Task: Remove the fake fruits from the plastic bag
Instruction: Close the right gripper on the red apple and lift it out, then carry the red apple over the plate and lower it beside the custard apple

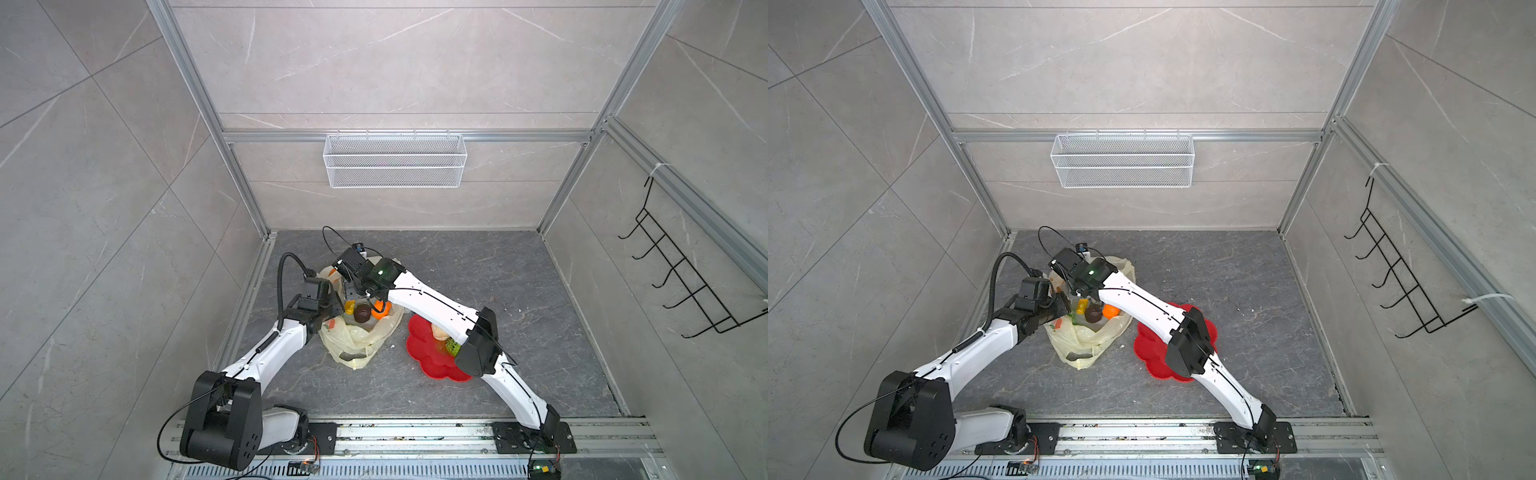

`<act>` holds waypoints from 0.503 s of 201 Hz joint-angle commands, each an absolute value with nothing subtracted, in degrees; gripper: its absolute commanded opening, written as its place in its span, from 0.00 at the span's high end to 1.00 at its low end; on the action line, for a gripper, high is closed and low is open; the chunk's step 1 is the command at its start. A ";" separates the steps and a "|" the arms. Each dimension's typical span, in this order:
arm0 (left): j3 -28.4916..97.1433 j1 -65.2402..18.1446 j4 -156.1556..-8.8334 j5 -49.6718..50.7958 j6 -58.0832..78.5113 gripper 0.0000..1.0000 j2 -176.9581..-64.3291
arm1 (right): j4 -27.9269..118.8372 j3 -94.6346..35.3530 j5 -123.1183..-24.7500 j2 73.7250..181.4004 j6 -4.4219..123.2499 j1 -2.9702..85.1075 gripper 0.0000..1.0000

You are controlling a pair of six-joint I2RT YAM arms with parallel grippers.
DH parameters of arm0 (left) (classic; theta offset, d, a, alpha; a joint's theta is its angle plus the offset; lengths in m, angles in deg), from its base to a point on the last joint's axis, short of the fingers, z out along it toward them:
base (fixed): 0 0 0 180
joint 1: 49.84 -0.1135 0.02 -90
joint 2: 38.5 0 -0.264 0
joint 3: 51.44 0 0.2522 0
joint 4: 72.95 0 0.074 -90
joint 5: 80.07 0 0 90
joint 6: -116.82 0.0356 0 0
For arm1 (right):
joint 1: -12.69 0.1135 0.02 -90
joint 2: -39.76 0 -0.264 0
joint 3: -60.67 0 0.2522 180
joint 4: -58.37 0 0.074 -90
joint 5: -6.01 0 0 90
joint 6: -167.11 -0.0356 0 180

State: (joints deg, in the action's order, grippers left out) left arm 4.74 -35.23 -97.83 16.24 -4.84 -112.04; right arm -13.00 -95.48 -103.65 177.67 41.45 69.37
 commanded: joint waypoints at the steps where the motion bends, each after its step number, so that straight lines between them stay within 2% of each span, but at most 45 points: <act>1: 4.95 -34.99 -97.35 17.79 -4.03 0.43 -111.54 | -10.20 -87.13 -103.50 172.16 43.07 69.61 0.29; 36: 4.95 -35.03 -97.54 18.17 -4.05 0.43 -111.36 | 6.46 -63.66 -97.19 158.50 43.48 69.08 0.29; 101: 5.04 -35.05 -97.70 18.37 -4.11 0.43 -111.38 | 24.05 -35.95 -85.88 142.25 36.74 64.42 0.28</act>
State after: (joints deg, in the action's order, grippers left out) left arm 4.74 -35.23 -98.07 17.31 -4.84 -112.02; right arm 14.52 -42.97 -91.28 147.33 40.12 66.27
